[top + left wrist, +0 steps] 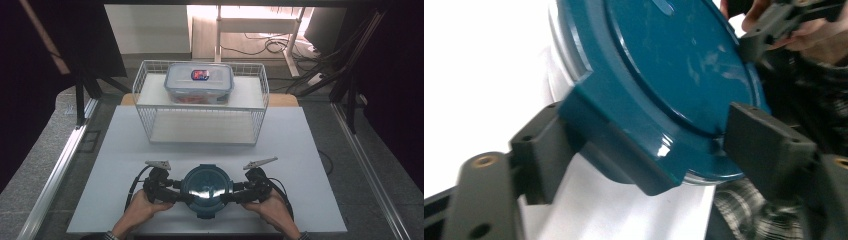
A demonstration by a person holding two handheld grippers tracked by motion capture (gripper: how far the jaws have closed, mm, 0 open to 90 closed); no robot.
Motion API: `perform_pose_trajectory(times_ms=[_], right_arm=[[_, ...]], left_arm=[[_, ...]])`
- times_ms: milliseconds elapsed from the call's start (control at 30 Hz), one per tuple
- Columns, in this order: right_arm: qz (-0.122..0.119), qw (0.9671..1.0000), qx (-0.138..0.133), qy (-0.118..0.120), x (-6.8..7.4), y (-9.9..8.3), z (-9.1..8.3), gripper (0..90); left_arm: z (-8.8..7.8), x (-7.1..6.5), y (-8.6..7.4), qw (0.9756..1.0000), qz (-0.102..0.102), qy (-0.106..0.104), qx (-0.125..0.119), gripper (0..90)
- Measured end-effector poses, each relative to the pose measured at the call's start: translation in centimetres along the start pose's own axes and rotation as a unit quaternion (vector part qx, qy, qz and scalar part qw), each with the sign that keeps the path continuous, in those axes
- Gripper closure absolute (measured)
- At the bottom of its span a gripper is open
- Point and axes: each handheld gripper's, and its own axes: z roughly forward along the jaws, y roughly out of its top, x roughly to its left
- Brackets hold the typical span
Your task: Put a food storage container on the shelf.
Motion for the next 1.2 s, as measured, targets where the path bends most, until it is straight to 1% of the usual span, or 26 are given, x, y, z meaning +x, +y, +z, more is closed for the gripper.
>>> perform_pose_trajectory(times_ms=[67, 100, 133, 167, 200, 233, 267, 333, 367, 400, 433, 467, 500, 600, 700, 733, 767, 800, 867, 1067, 1133, 1200], right_arm=[[0.012, 0.9999, -0.008, 0.009, -0.1, -0.3, -0.5, 38.3], [0.02, 0.9996, -0.013, 0.014, -0.1, -0.4, -0.8, 41.2], [0.021, 0.9996, -0.014, 0.014, -0.1, -0.5, -0.9, 43.0], [0.023, 0.9995, -0.014, 0.014, 0.0, -0.6, -1.1, 45.6], [0.03, 0.9992, -0.018, 0.019, -0.1, -0.8, -1.3, 48.8], [0.045, 0.9985, -0.023, 0.023, -0.1, -0.9, -1.5, 50.5], [0.053, 0.9981, -0.024, 0.022, 0.0, -1.0, -1.6, 50.8], [0.06, 0.9977, -0.027, 0.012, 0.2, -1.1, -1.8, 52.8], [0.065, 0.9973, -0.032, 0.006, 0.4, -1.2, -2.0, 59.0], [0.062, 0.9965, -0.055, -0.011, 0.6, -1.3, -2.7, 64.2], [0.065, 0.9964, -0.053, -0.017, 0.7, -1.2, -2.8, 64.8], [0.061, 0.9964, -0.052, -0.026, 0.9, -1.2, -2.9, 65.0], [0.057, 0.9965, -0.053, -0.029, 1.1, -1.3, -2.9, 65.2], [0.051, 0.9972, -0.044, -0.031, 1.3, -1.3, -3.0, 65.0], [0.053, 0.9973, -0.043, -0.029, 1.2, -1.3, -3.0, 64.1], [0.054, 0.9973, -0.043, -0.024, 1.1, -1.3, -3.0, 62.6], [0.066, 0.9969, -0.043, 0.001, 0.6, -1.7, -2.5, 53.5], [0.079, 0.9956, -0.047, 0.017, 0.3, -1.9, -2.3, 52.4], [0.096, 0.9932, -0.046, 0.046, -0.2, -2.3, -2.0, 54.4], [0.096, 0.9934, -0.051, 0.036, 0.3, -2.4, -2.0, 55.6], [0.098, 0.9929, -0.053, 0.04, 0.3, -2.4, -2.1, 56.4], [0.098, 0.9929, -0.058, 0.036, 0.5, -2.4, -2.0, 56.4]], left_arm=[[-0.6, 0.0, -0.5, 0.9996, -0.016, -0.015, -0.015, 32.5], [-0.8, 0.0, -0.7, 0.9994, -0.02, -0.02, -0.019, 37.5], [-1.0, 0.0, -0.9, 0.9991, -0.026, -0.025, -0.024, 41.0], [-1.2, 0.0, -1.2, 0.9986, -0.029, -0.034, -0.029, 44.7], [-1.4, 0.0, -1.4, 0.9978, -0.035, -0.043, -0.036, 49.1], [-1.4, -0.2, -1.5, 0.9977, -0.036, -0.04, -0.041, 50.4], [-1.4, -0.5, -1.5, 0.9981, -0.031, -0.035, -0.04, 50.7], [-1.5, -1.0, -1.4, 0.9982, -0.024, -0.029, -0.047, 52.1], [-1.4, -1.4, -1.3, 0.9981, -0.024, -0.021, -0.053, 52.8], [-1.3, -1.7, -1.2, 0.9978, -0.022, -0.02, -0.059, 53.2], [-1.3, -2.0, -1.0, 0.998, -0.015, -0.013, -0.06, 54.0], [-1.4, -2.2, -0.9, 0.9981, -0.011, -0.008, -0.06, 54.2], [-1.4, -2.3, -0.9, 0.9979, -0.01, -0.007, -0.063, 54.7], [-1.5, -2.3, -0.9, 0.9978, -0.01, -0.009, -0.066, 55.6], [-1.5, -2.4, -0.9, 0.9979, -0.006, -0.008, -0.065, 55.6], [-1.6, -2.3, -1.0, 0.9981, 0.0, -0.01, -0.061, 55.6], [-1.6, -2.2, -1.1, 0.9982, 0.001, -0.011, -0.058, 55.6], [-1.7, -2.2, -1.2, 0.9982, 0.001, -0.013, -0.058, 55.7], [-1.7, -1.9, -1.4, 0.998, -0.004, -0.017, -0.06, 55.7], [-1.7, -1.2, -1.8, 0.9969, -0.021, -0.029, -0.07, 55.4], [-1.7, -0.9, -2.2, 0.9955, -0.037, -0.035, -0.079, 55.1], [-1.7, -0.8, -2.5, 0.9946, -0.049, -0.035, -0.084, 54.9]])
